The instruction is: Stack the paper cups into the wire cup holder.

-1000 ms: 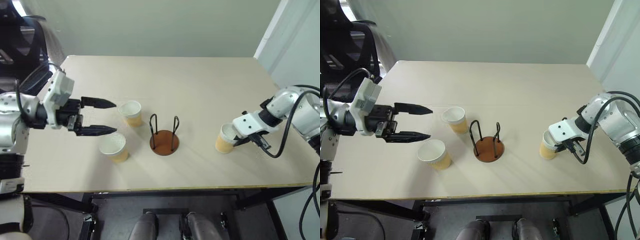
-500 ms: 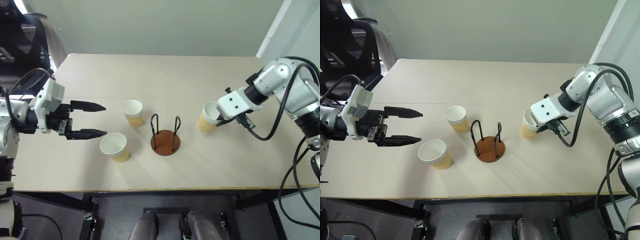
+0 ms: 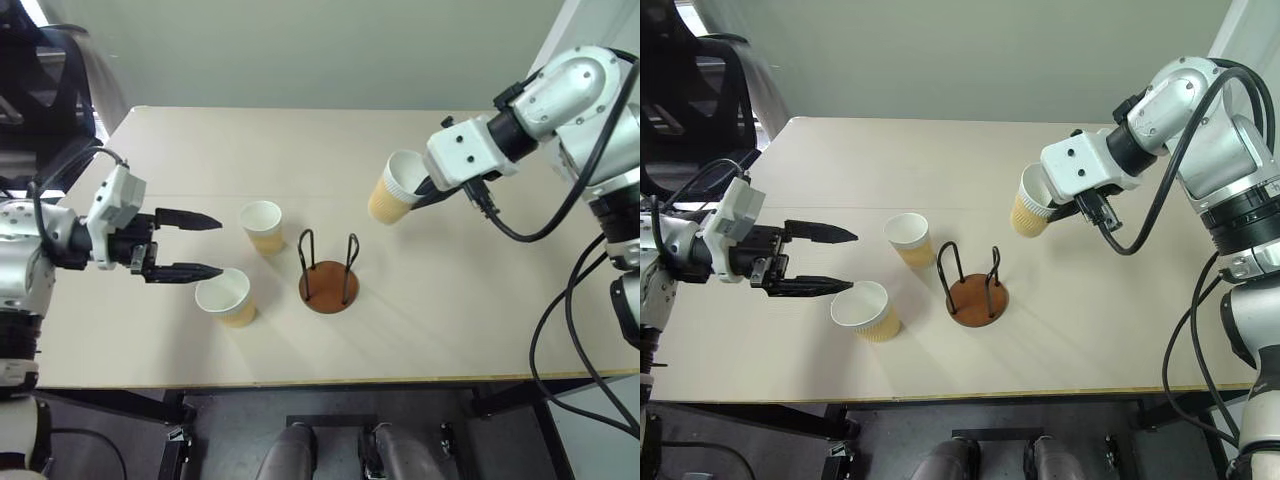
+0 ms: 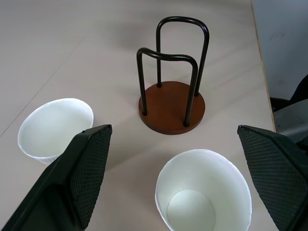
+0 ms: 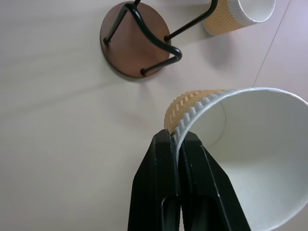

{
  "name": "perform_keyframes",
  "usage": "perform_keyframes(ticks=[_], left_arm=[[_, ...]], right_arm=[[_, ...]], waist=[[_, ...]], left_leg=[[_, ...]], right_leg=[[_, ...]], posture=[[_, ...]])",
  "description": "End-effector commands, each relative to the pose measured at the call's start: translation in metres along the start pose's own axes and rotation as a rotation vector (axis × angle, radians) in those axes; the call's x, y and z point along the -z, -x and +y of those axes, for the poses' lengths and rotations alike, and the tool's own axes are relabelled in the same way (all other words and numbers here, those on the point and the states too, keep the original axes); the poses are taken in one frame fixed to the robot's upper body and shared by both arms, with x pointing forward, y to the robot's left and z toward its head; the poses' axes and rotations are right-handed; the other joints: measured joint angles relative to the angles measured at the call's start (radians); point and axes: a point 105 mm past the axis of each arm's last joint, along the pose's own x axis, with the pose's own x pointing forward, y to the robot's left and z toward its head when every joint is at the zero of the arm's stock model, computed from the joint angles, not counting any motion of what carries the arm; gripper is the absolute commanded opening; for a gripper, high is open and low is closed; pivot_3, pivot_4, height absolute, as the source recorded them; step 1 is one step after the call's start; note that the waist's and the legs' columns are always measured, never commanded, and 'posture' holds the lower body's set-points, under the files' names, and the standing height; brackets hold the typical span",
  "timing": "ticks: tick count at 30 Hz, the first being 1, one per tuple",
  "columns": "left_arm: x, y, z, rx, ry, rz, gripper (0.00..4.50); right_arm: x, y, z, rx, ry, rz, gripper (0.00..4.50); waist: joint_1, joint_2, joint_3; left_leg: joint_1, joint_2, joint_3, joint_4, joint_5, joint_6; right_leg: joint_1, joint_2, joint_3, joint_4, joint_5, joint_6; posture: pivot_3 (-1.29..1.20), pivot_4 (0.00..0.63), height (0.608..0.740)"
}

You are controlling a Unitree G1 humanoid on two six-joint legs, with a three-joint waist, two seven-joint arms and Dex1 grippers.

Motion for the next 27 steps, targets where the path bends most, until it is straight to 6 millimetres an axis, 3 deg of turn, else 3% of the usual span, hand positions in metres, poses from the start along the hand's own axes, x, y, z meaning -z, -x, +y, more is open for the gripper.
perform_keyframes(ticks=[1,6,16,27], left_arm=[[-0.009,0.001,0.000,0.033,-0.049,-0.013,4.50],[-0.008,-0.002,0.003,0.041,-0.052,-0.014,4.50],[-0.009,-0.005,0.001,0.051,-0.057,-0.020,4.50],[-0.010,-0.002,0.000,0.047,-0.053,-0.020,4.50]], right_arm=[[-0.027,0.017,-0.011,0.065,0.070,-0.056,0.04],[-0.042,0.017,-0.021,0.086,0.106,-0.084,0.04],[-0.051,0.001,-0.026,0.072,0.131,-0.132,0.04],[-0.065,-0.015,-0.019,0.026,0.140,-0.204,0.04]], waist=[[0.000,0.000,0.000],[-0.002,0.000,0.000],[-0.002,0.000,0.000],[-0.002,0.000,0.000]], left_leg=[[0.000,0.000,0.000,0.000,0.000,0.000],[0.000,0.000,0.000,0.000,0.001,0.000],[0.000,0.000,0.000,0.000,0.001,0.000],[0.000,0.000,0.000,0.001,0.002,0.000]], right_leg=[[0.000,0.000,0.000,0.000,0.000,0.000],[0.000,0.000,0.000,0.001,0.000,0.000],[0.000,0.000,0.000,0.001,0.000,-0.001],[0.000,0.000,0.000,0.001,0.000,-0.001]], posture=[[0.00,0.150,0.740],[0.00,0.150,0.740],[0.00,0.150,0.740],[0.00,0.150,0.740]])
